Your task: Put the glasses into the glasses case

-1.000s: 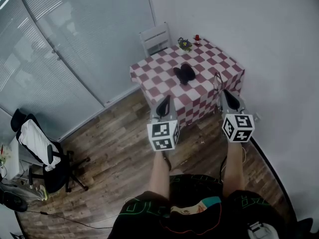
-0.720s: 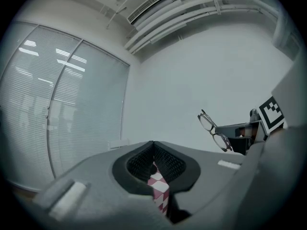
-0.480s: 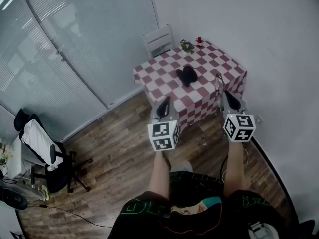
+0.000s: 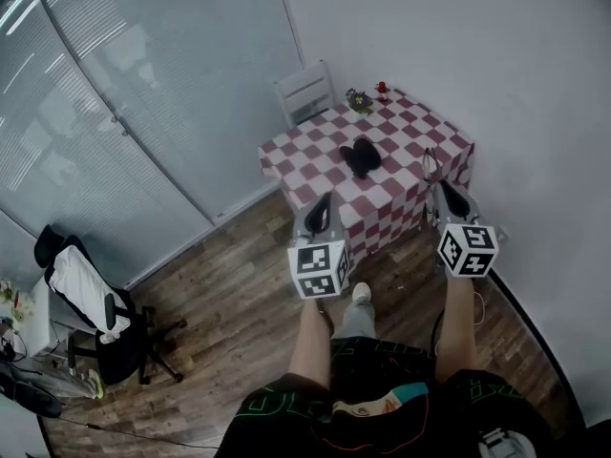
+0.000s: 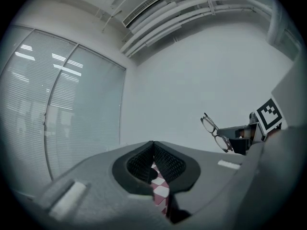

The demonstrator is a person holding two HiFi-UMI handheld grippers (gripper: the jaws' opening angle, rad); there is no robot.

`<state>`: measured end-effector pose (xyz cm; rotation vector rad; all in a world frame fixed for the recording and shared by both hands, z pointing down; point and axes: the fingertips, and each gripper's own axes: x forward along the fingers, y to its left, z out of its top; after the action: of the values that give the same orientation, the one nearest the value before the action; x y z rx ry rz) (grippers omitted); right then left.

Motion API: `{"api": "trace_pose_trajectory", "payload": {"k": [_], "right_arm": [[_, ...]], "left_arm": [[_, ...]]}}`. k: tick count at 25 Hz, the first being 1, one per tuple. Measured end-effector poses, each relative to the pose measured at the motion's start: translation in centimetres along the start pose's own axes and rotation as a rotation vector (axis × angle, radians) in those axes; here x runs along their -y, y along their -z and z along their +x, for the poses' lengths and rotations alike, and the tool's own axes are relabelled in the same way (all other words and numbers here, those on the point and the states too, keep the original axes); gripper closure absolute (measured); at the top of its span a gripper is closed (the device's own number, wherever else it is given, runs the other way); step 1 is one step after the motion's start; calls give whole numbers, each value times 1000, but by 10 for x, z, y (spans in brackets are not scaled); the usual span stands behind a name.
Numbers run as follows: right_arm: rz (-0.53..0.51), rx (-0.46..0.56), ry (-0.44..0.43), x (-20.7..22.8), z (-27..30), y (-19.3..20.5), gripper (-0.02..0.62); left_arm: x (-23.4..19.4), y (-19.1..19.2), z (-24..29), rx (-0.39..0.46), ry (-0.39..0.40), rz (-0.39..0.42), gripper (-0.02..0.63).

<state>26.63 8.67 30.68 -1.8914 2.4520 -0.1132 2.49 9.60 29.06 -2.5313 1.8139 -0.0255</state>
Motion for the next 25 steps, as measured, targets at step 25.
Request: {"api": "trace_pose_trajectory", "payload": {"k": [25], "right_arm": [[51, -66, 6, 21, 84, 36, 569]], "left_arm": [[-42, 69, 86, -115, -24, -118, 597]]}}
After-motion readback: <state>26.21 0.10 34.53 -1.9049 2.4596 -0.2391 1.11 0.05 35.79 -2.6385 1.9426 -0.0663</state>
